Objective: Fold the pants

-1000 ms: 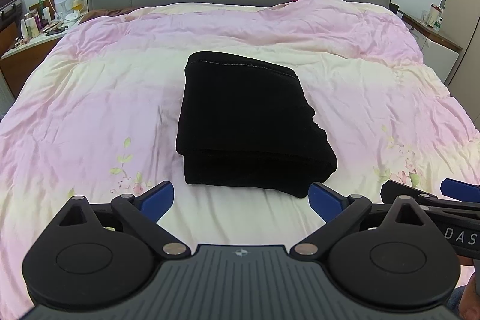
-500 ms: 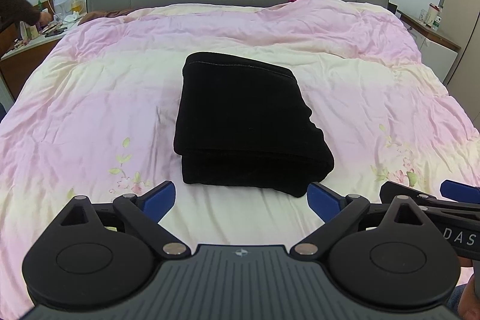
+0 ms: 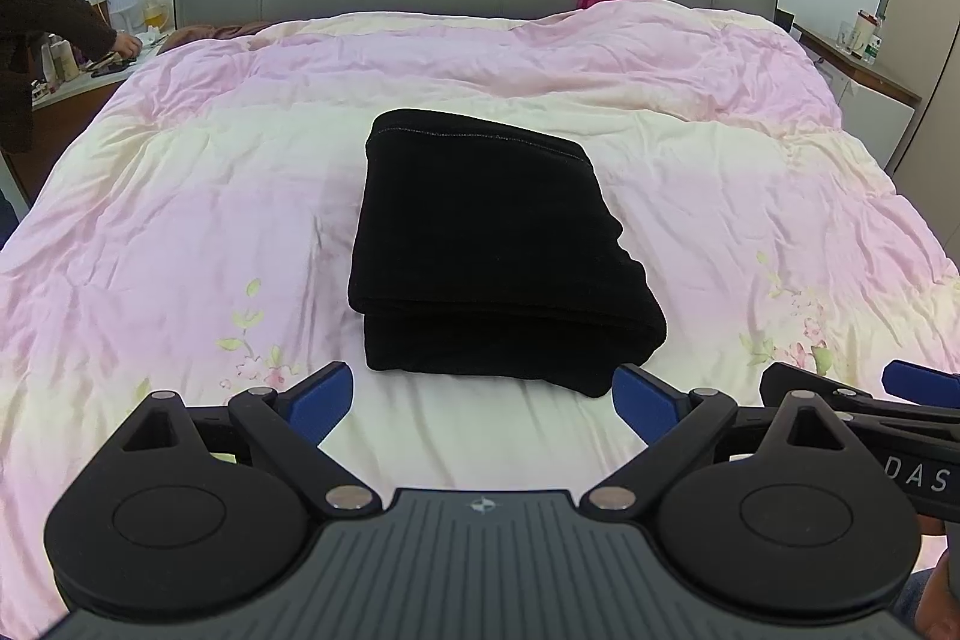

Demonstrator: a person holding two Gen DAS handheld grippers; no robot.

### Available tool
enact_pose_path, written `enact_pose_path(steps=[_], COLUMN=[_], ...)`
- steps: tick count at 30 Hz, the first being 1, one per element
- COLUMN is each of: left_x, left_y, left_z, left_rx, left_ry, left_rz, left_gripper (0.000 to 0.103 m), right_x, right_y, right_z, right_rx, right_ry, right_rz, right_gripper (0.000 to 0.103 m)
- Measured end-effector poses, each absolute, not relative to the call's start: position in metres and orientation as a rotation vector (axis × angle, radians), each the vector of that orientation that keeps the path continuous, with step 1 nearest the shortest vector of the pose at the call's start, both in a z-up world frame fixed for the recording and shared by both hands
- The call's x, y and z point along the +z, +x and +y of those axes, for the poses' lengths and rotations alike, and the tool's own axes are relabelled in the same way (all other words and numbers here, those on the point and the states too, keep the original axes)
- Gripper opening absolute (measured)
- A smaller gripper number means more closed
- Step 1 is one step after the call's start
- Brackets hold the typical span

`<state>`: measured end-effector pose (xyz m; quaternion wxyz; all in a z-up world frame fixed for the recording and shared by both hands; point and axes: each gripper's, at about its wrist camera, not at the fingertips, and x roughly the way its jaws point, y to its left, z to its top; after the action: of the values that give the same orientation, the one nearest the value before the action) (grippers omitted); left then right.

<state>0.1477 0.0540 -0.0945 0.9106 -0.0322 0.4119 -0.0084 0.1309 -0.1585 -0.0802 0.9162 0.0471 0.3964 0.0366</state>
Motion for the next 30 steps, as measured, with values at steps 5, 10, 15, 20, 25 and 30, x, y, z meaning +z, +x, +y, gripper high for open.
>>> enact_pose_path(steps=[5, 10, 15, 20, 25, 30], left_x=[-0.0947, -0.0946, -0.0918, -0.0915, -0.0915, -0.0917], left_y=[0.147, 0.1471, 0.1469, 0.1466, 0.1464, 0.146], left_z=[0.0535, 0.0532, 0.0524, 0.0519, 0.0517, 0.0513], left_rx=[-0.018, -0.015, -0.011, -0.011, -0.011, -0.011], left_ry=[-0.066, -0.063, -0.055, -0.054, -0.054, -0.055], left_rz=[0.85, 0.849, 0.854, 0.852, 0.852, 0.851], left_gripper=[0.103, 0.103, 0.103, 0.103, 0.103, 0.103], right_x=[-0.0802, -0.0792, -0.0799, -0.0796, -0.0791, -0.0792], right_y=[0.1306, 0.1296, 0.1288, 0.1289, 0.1283, 0.1283], right_z=[-0.1592, -0.1594, -0.1598, -0.1599, -0.1602, -0.1603], right_rx=[0.076, 0.074, 0.07, 0.068, 0.067, 0.067], right_ry=[0.097, 0.099, 0.1, 0.102, 0.103, 0.102], right_rz=[0.816, 0.812, 0.816, 0.818, 0.816, 0.815], right_gripper=[0.098, 0.098, 0.098, 0.098, 0.098, 0.098])
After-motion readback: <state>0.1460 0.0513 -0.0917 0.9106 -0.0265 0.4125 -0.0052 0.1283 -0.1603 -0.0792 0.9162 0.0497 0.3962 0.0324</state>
